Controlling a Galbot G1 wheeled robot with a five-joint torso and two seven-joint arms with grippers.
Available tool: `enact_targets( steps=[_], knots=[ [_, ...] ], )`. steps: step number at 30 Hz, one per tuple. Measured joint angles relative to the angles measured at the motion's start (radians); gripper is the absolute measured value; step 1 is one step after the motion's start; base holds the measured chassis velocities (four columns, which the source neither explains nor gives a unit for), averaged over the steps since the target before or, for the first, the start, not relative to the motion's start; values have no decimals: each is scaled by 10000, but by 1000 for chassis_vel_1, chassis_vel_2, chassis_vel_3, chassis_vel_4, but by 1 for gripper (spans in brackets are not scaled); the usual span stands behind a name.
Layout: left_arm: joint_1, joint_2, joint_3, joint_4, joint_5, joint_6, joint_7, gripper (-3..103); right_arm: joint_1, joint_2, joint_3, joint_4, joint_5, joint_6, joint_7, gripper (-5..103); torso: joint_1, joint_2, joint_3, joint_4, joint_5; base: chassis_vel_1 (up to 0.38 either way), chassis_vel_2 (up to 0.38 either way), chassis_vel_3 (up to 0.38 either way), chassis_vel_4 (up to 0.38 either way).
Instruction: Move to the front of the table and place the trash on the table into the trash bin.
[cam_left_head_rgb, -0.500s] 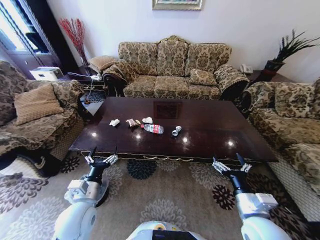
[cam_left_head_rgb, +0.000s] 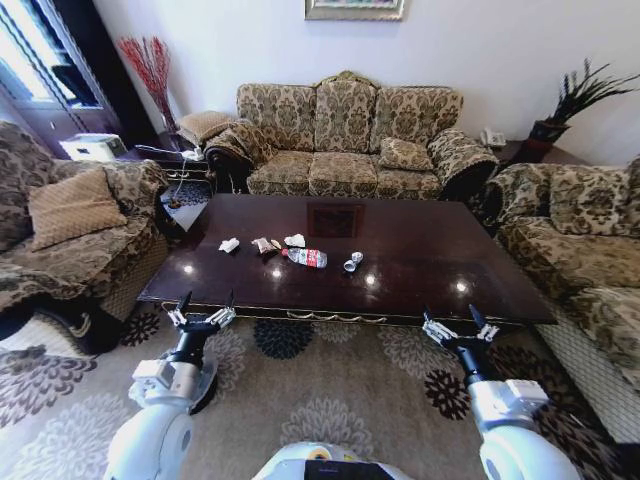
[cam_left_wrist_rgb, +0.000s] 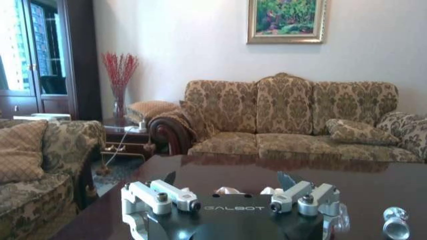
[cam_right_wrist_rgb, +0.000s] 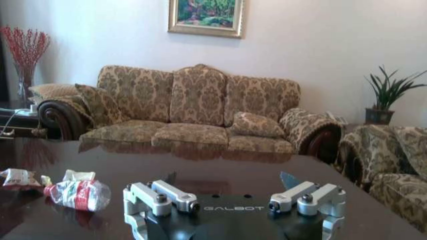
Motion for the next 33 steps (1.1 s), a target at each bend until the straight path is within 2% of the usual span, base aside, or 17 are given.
enact_targets(
  steps=[20,33],
  knots=[
    [106,-103,-31,-35,68,-87,34,100,-61,27,-67,-85,-172,28,-3,100,0,0,0,1,0,0,0,0,0],
    [261,-159,-117,-124,58,-244,36,100,-58,40,-265,-119,-364,39,-28,100,1,-1,1,1,-1,131,129,-121,-146]
  ],
)
